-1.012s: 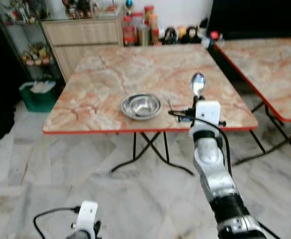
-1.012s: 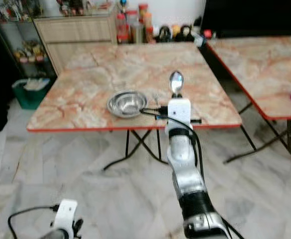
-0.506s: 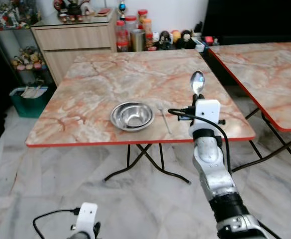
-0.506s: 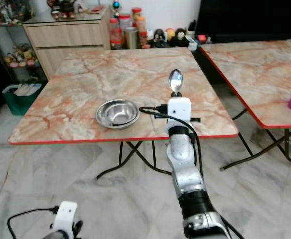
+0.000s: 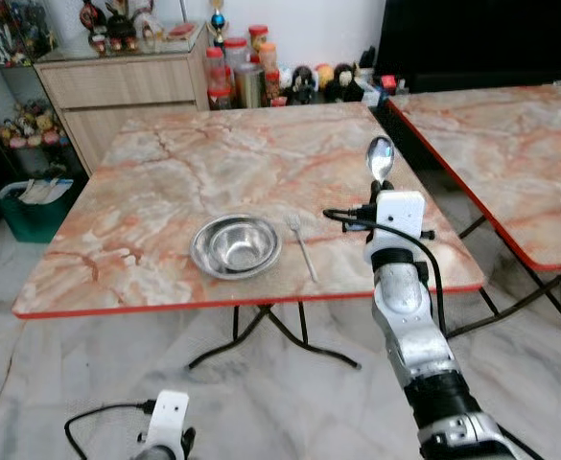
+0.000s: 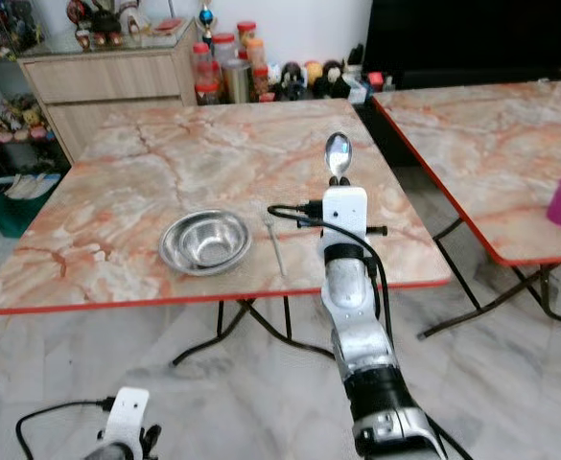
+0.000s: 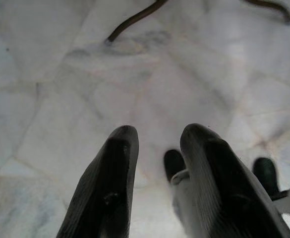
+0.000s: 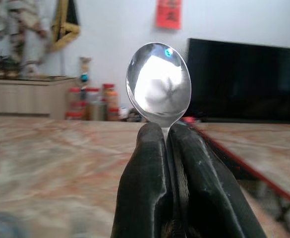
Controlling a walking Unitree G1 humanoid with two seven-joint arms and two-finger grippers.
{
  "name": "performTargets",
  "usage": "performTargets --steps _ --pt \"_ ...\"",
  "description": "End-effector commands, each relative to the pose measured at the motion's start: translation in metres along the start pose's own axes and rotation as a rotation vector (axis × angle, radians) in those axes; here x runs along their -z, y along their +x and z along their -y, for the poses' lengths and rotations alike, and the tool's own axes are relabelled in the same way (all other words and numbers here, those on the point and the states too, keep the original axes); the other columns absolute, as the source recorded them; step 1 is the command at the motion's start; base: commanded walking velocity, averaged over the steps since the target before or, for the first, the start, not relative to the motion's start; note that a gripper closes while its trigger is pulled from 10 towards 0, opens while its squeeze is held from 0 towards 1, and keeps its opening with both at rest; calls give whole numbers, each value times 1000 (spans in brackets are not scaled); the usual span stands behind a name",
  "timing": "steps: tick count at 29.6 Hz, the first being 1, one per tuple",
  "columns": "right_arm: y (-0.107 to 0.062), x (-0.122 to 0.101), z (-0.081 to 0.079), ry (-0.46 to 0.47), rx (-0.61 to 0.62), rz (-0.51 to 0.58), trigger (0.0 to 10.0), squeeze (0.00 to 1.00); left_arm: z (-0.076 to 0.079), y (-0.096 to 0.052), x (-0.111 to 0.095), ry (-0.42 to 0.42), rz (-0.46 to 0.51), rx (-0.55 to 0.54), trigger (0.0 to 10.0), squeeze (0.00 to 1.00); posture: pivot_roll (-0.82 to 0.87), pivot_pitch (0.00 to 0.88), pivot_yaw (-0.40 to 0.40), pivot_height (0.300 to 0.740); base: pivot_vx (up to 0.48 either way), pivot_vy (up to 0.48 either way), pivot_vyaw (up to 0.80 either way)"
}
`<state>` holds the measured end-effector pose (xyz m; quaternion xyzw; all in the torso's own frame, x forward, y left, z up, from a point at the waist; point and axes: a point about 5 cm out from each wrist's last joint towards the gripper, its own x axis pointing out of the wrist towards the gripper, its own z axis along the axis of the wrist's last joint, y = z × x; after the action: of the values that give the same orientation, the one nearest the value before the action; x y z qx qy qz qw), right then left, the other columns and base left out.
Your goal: Setting the table
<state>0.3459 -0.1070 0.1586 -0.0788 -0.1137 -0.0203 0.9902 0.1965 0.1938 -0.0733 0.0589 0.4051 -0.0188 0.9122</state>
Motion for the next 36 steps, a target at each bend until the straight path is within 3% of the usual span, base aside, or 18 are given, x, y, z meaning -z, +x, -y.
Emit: performTargets --steps 1,29,36 --pt "3 -5 2 -6 3 16 10000 0 0 0 0 4 -7 3 10000 0 -22 0 21 736 345 0 0" --pt "1 3 13 -38 33 -24 10000 0 1 0 2 4 -10 5 10000 0 -23 0 21 736 344 0 0" --pt "1 4 14 -40 36 -30 10000 0 1 0 3 3 -14 4 10000 0 -23 0 19 736 112 0 0"
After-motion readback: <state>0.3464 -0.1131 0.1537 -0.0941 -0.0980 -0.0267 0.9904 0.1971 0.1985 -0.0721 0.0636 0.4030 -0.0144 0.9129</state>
